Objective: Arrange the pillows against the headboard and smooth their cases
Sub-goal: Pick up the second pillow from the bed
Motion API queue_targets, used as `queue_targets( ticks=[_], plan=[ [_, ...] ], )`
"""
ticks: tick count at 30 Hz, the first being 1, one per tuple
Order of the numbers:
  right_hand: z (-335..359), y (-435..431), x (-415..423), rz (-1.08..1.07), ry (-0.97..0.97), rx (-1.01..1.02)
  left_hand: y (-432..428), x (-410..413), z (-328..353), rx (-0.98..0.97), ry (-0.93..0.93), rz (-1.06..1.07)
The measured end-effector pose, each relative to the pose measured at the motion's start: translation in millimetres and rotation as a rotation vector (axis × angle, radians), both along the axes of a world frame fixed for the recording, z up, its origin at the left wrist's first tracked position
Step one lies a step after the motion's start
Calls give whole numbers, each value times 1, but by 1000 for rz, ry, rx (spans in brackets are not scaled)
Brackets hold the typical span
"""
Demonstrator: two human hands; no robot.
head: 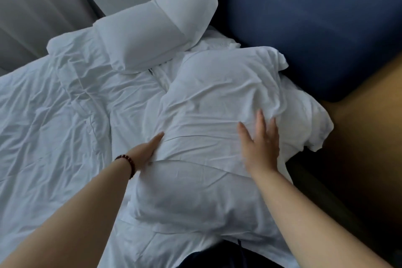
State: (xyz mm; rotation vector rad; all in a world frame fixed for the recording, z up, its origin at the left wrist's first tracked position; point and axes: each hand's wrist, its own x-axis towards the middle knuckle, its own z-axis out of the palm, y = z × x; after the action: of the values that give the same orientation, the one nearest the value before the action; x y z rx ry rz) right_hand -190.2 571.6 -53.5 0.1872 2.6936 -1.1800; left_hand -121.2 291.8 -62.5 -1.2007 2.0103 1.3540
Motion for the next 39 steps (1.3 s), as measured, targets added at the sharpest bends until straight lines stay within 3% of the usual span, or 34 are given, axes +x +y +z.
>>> queue_targets(
  ticks=[5,9,15,21,25,29,34,36,39],
  plan=[
    [36,-37,33,209,-37,46,10,33,10,-6,270,-21],
    [65,-52,64,362,-28,60,37,34,32,254,462,-34],
    [71,-29,81,338,-100,218,89,24,37,602,335,-94],
    [50,3,89,370,-204,313,130,23,37,805,314,-82],
    [50,25,90,272,-223,351,148,14,37,859,289,-140],
    [44,44,89,138,-275,358,170,10,32,750,306,-352],
    [34,73,82,122,-179,251,168,7,29,697,420,-588],
    [27,81,76,134,-138,200,159,1,27,469,553,-781],
    [17,88,67,180,-125,181,142,-22,24,-148,970,-1145]
  ],
)
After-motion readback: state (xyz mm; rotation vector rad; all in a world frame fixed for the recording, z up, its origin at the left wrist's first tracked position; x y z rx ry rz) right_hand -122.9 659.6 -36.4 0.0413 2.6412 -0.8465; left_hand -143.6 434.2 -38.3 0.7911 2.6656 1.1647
